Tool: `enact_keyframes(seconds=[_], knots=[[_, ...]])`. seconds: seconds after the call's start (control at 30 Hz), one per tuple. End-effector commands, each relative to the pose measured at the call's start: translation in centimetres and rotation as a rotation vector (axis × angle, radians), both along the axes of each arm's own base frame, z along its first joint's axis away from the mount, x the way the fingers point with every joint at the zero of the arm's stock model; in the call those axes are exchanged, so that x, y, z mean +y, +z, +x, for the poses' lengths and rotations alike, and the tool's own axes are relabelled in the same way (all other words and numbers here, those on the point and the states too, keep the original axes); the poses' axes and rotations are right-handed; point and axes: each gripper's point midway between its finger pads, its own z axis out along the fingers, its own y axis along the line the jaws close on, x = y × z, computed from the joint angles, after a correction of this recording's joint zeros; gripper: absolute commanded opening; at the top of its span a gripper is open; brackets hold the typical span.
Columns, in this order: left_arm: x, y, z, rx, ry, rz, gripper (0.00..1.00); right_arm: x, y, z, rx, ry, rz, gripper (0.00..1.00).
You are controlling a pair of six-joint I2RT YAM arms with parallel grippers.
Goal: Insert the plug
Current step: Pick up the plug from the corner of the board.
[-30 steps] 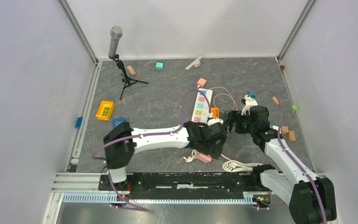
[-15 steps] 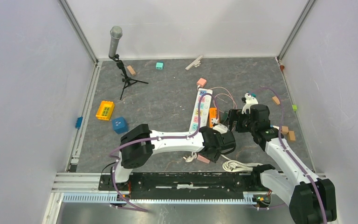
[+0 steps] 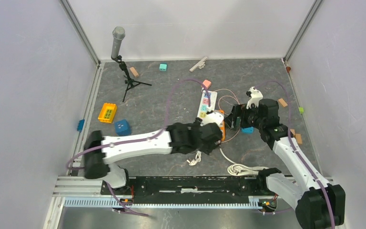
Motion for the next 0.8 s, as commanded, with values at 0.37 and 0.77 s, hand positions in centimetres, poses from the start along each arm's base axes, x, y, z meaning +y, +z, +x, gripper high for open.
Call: enact_keyframes(seconds=[0.37, 0.77], knots=[[8.2, 8.5, 2.4, -0.613, -0.388, -0.069, 0.02, 9.8, 10.9, -3.5, -0.145, 0.53, 0.364, 0.98], [8.4, 8.5, 1.7, -0.676, -0.462, -0.11, 0.02, 18.0, 11.9, -8.3, 0.0, 0.715, 0.554, 0.98]])
